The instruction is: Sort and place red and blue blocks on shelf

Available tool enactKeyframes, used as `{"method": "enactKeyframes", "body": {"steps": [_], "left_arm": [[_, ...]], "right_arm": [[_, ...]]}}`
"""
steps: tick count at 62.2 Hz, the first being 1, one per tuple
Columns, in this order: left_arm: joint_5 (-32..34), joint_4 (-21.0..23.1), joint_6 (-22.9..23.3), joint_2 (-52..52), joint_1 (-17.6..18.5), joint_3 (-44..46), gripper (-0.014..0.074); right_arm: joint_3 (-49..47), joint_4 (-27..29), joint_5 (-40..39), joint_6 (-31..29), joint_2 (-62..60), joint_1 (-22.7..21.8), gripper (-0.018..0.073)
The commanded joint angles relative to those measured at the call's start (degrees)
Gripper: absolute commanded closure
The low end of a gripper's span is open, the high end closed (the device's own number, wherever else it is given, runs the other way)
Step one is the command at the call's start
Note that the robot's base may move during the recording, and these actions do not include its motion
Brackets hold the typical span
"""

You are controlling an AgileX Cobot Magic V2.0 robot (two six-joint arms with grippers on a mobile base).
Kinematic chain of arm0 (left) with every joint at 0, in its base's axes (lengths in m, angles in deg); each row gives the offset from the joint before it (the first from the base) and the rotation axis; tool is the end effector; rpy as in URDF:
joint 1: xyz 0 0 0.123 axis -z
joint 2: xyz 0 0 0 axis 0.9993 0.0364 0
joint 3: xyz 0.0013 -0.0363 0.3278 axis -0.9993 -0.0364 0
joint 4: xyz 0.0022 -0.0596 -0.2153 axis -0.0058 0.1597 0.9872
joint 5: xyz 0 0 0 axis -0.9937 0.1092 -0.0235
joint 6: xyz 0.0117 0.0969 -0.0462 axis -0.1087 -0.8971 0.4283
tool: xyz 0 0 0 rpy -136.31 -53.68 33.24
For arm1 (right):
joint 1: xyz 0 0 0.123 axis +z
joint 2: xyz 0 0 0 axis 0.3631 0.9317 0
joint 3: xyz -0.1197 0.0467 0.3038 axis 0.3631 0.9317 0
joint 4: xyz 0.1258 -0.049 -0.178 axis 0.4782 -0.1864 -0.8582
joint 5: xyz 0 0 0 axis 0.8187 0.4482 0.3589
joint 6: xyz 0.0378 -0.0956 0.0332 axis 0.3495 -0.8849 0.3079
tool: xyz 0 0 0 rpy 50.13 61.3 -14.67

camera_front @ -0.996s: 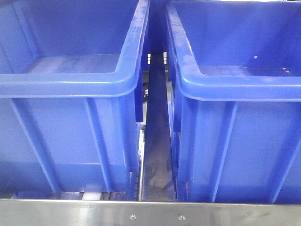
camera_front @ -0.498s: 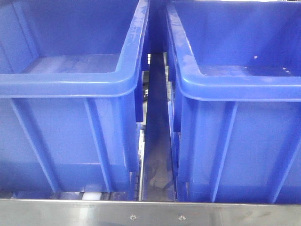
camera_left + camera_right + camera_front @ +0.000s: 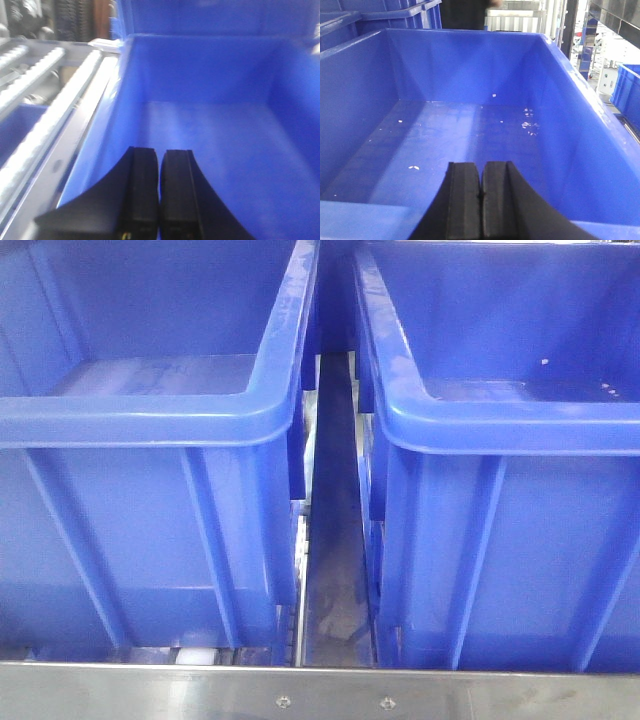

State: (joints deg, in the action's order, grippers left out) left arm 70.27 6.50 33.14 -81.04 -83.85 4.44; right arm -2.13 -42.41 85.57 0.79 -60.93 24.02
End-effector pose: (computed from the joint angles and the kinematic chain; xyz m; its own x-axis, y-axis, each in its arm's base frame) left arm 0.0091 -0.0005 0.2547 0.0178 -0.0497 -0.9986 0.0698 0.9964 -0.0484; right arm -0.0004 0.0000 0.2064 0.0750 0.0625 -0.9952 -0.0519 0.9969 0.0587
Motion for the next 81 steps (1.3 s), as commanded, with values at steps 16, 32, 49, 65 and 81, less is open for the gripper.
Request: {"method": "enactKeyframes", "body": {"steps": [16, 32, 49, 65, 81], "left_arm": [[9.8, 2.3, -2.5, -10.1, -1.1, -9.5, 0.0472], [7.8, 2.3, -2.4, -9.9, -1.1, -10.3, 0.0472], [7.8, 2.0, -2.4, -9.9, -1.1, -10.3, 0.0472], [6.6, 2.0, -2.4, -9.9, -1.1, -10.3, 0.0472], [6.4, 2.3, -2.4, -9.9, -1.1, -10.3, 0.0472]], "right_arm": [[-1.1, 0.2, -5.4, -0.3, -1.1, -0.3, 0.0510], [-1.1, 0.2, -5.4, -0.3, -1.1, -0.3, 0.0510], [-1.1, 0.2, -5.4, -0.3, -1.1, -0.3, 0.0510], [-1.1, 0.2, -5.4, -0.3, -1.1, -0.3, 0.0510], [-1.1, 0.2, -5.4, -0.3, -1.1, -0.3, 0.0510]]}}
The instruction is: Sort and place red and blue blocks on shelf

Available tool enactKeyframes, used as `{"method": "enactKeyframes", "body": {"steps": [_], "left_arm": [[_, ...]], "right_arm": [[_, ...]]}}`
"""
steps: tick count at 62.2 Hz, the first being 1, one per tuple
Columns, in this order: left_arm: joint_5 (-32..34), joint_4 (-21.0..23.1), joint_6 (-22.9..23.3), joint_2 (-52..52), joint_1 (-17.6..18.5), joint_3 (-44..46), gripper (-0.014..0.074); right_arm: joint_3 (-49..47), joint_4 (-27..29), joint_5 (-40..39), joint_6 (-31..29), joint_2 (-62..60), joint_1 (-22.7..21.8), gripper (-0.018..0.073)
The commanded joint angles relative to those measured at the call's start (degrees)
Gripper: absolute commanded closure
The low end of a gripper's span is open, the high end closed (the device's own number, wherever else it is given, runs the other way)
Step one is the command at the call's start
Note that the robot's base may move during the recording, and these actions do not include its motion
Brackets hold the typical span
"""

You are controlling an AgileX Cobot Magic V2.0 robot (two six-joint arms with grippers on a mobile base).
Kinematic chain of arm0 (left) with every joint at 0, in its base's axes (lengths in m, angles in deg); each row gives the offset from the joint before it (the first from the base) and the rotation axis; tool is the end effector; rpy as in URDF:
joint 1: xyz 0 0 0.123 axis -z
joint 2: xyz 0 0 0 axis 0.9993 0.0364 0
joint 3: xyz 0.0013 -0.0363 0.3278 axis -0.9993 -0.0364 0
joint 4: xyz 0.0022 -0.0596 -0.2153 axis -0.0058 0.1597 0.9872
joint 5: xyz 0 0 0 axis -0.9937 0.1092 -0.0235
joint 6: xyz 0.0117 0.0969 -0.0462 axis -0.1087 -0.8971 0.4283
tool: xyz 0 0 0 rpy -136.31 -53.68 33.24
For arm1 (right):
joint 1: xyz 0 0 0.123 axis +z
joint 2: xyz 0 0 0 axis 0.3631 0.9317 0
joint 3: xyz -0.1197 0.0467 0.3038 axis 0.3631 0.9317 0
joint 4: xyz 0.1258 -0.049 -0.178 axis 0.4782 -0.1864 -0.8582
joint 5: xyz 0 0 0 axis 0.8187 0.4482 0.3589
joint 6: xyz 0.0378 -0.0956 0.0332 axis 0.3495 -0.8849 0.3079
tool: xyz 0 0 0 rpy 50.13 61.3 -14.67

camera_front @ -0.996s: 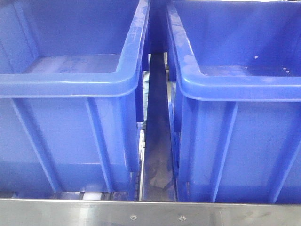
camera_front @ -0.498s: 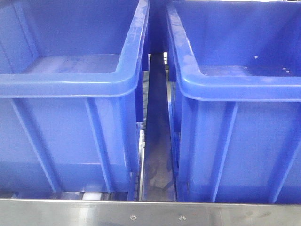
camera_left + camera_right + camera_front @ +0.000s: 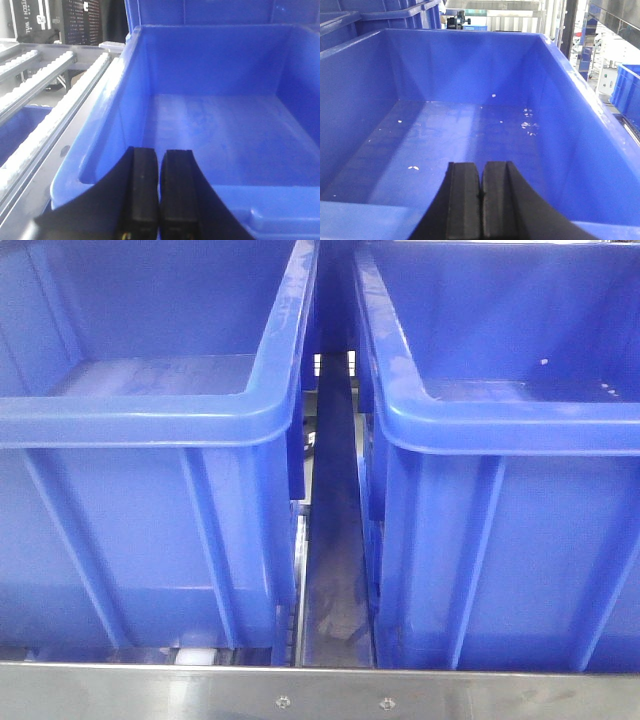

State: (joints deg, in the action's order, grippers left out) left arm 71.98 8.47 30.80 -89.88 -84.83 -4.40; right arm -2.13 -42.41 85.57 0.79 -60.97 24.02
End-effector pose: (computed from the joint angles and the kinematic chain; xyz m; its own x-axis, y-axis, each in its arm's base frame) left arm -0.0005 0.0000 0.2080 0.0487 -0.0445 -0.9978 0.0560 0.9976 -0.0418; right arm -0.0005 0.0000 0.2064 0.0757 0.0626 -0.9952 -0.0519 0.9969 0.0587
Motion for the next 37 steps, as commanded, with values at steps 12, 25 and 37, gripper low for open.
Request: {"method": "enactKeyframes", "body": {"steps": [12, 25, 37], "left_arm": [[4.7, 0.3, 0.0, -1.1, -0.1, -1.5, 0.0472], [4.7, 0.3, 0.0, -1.1, -0.1, -1.5, 0.0472], [4.7, 0.3, 0.0, -1.1, -0.1, -1.5, 0.0472]], "right_arm": [[-1.1, 0.2, -5.4, -0.3, -1.1, -0.3, 0.0510], [-1.1, 0.2, -5.4, -0.3, -1.1, -0.3, 0.0510], [-1.1, 0.2, -5.4, -0.3, -1.1, -0.3, 0.0510]]}}
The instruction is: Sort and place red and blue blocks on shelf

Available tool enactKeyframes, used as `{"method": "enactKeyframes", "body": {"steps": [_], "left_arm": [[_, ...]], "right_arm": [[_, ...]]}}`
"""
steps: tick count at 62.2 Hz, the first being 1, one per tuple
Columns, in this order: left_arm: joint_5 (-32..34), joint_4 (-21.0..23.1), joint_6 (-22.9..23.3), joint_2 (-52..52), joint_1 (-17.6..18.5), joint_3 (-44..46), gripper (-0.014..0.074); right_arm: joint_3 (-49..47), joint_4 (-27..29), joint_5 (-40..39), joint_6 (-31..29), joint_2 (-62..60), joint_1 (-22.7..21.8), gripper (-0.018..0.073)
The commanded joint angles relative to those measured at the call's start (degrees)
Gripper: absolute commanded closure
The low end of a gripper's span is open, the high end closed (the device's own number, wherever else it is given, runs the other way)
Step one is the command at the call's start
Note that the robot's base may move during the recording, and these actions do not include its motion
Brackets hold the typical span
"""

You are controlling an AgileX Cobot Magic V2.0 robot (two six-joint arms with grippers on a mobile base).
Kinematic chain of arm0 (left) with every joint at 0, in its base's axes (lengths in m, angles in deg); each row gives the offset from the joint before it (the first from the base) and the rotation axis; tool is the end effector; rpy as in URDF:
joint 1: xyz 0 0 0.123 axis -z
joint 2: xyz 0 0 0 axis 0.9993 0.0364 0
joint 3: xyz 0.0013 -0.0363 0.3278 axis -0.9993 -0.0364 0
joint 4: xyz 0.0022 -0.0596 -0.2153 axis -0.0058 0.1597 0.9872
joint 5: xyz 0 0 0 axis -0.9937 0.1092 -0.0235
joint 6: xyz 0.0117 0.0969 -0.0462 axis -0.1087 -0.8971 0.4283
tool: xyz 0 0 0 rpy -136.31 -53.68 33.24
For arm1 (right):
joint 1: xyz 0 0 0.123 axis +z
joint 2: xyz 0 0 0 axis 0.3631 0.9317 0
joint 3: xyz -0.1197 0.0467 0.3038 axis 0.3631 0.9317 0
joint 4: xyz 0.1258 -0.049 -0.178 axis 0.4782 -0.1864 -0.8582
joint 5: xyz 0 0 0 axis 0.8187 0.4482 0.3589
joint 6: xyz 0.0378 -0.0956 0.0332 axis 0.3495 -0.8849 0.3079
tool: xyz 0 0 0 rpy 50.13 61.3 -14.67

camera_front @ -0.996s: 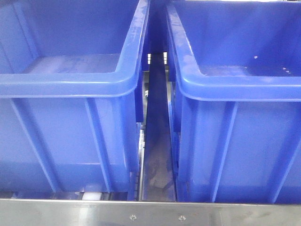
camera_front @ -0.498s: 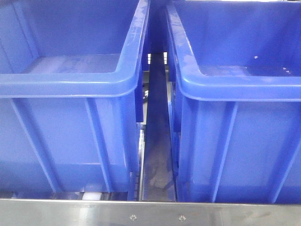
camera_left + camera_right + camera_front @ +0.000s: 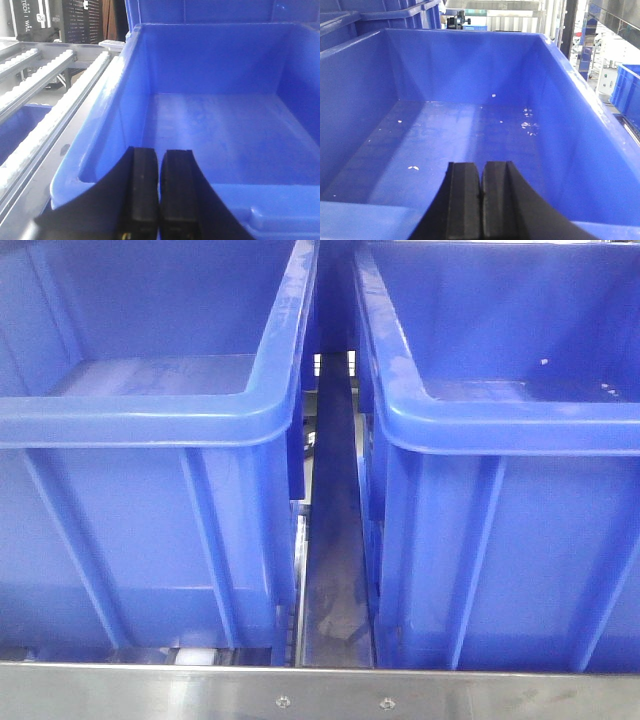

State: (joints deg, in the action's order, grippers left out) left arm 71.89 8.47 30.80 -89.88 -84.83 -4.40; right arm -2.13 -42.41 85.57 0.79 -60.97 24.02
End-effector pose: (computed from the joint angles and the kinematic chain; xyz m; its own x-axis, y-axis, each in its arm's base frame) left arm -0.0005 0.0000 0.2078 0.0471 -0.0444 -0.9979 0.0559 0.9976 -0.0418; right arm -0.0005 0.0000 0.2064 0.0757 0.0626 -0.9952 -0.0519 0.9969 0.0587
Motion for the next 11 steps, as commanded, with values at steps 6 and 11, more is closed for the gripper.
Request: {"method": "enactKeyframes", "body": {"steps": [6, 11], "left_arm": [[4.8, 0.3, 0.0, -1.1, -0.1, -1.5, 0.0472], [4.8, 0.0, 0.0, -1.1, -0.1, -1.5, 0.0472]], "right_arm": [[-1.1, 0.2, -5.4, -0.3, -1.1, -0.3, 0.0510], [-1.1, 0.2, -5.4, -0.3, -1.1, -0.3, 0.0510]]}}
